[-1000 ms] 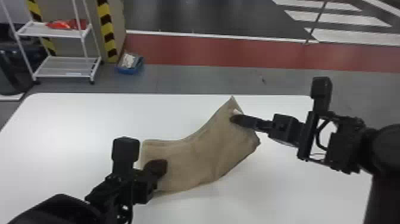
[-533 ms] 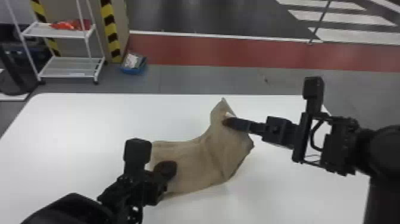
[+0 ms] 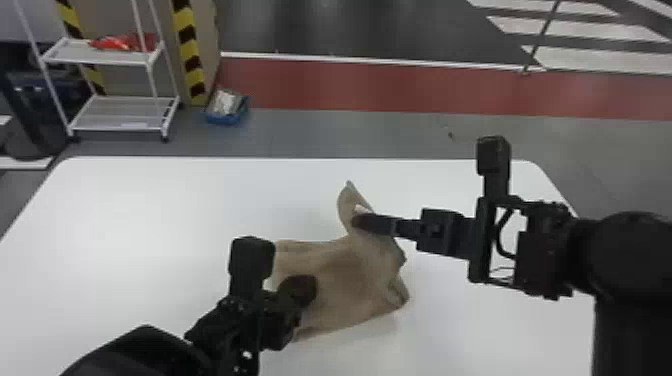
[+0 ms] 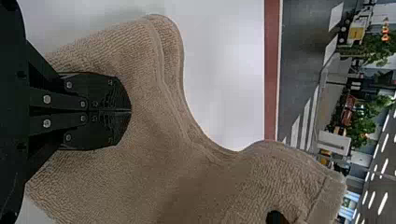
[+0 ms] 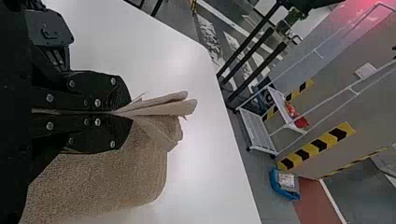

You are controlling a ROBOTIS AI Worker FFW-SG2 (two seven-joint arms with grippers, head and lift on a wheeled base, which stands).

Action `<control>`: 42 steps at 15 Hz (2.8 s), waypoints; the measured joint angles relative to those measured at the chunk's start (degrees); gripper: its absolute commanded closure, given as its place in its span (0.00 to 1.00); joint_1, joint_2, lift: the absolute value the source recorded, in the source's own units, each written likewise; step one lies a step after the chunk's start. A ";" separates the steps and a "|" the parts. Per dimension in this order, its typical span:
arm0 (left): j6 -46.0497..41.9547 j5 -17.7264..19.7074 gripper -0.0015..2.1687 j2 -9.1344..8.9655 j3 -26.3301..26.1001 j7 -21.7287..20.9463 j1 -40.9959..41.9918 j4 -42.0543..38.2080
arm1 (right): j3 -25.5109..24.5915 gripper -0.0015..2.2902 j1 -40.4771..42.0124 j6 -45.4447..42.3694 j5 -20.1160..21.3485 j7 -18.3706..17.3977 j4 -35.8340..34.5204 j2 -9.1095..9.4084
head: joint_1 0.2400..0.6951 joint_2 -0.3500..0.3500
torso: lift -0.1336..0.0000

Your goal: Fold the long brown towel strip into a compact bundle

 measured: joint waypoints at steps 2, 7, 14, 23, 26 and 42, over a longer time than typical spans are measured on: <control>-0.02 -0.13 0.88 -0.29 -0.70 -0.02 -0.05 0.34 | 1.97 0.62 0.18 0.00 0.93 -0.43 0.70 0.00 | 1.00 0.35 | 0.07; -0.02 -0.13 0.88 -0.33 -1.40 -0.09 0.01 0.50 | 5.61 0.61 0.65 0.00 2.21 -1.62 3.47 0.00 | 1.00 0.37 | 0.07; -0.02 -0.18 0.88 -0.16 -1.42 -0.09 0.18 0.45 | 9.03 0.61 2.45 -3.74 5.31 -2.17 3.61 0.00 | 1.00 0.39 | 0.07; -0.16 -0.10 0.88 0.12 -1.28 -0.09 0.58 0.06 | 11.01 0.34 3.32 -9.12 6.66 -3.09 4.19 0.00 | 1.00 0.40 | 0.07; -0.18 -0.10 0.88 0.12 -1.35 -0.08 0.58 0.05 | 11.44 0.04 3.73 -9.11 6.66 -3.47 4.25 0.00 | 1.00 0.40 | 0.07; -0.92 -0.19 0.88 0.30 -0.02 -0.14 2.03 -2.97 | -5.61 0.98 14.92 -7.66 -1.35 5.97 -8.72 -0.01 | 1.00 0.28 | 0.07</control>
